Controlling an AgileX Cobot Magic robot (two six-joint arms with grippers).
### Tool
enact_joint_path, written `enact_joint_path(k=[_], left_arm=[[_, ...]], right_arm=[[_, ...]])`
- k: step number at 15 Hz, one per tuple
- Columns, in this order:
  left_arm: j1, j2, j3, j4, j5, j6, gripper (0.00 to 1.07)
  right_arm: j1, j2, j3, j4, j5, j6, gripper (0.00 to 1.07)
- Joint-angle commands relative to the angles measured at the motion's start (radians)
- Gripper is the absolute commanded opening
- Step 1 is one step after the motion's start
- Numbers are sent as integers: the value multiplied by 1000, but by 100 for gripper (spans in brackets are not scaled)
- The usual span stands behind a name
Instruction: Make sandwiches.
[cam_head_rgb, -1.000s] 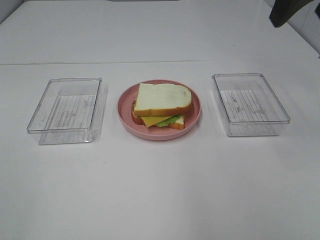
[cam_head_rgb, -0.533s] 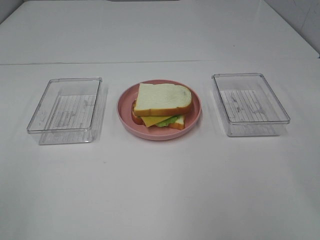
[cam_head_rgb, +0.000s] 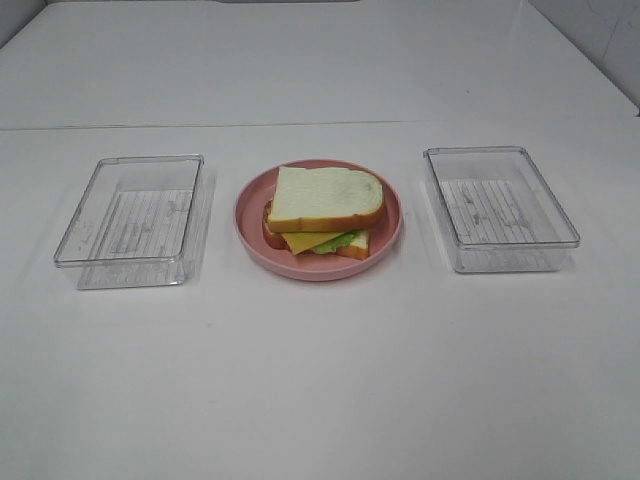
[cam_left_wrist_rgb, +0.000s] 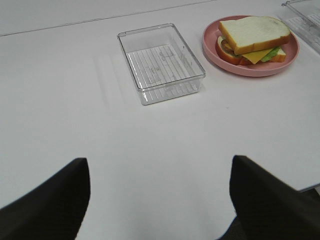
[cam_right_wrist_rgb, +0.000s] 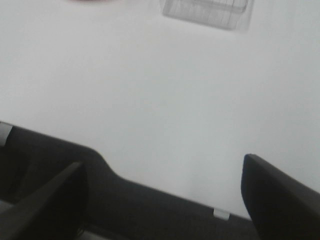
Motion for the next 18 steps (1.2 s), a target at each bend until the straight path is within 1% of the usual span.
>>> enact_joint_path(k=[1, 3, 14, 16, 17, 18], left_arm=[[1, -20, 1, -5, -12, 3, 74], [1, -20, 1, -5, -12, 3, 74], [1, -20, 1, -5, -12, 3, 74], [35, -20, 1, -5, -12, 4, 74], [162, -20, 1, -5, -12, 4, 74], [226, -20, 1, -5, -12, 4, 74]], right_arm=[[2, -113, 41, -4, -64, -44, 78], [2, -155, 48, -3, -55, -42, 78], [-2, -156, 48, -4, -56, -37, 78], [-49, -159, 48, -4, -56, -36, 78], [-174, -177, 48, -3, -56, -36, 78], [-232, -196, 48, -3, -56, -36, 78]])
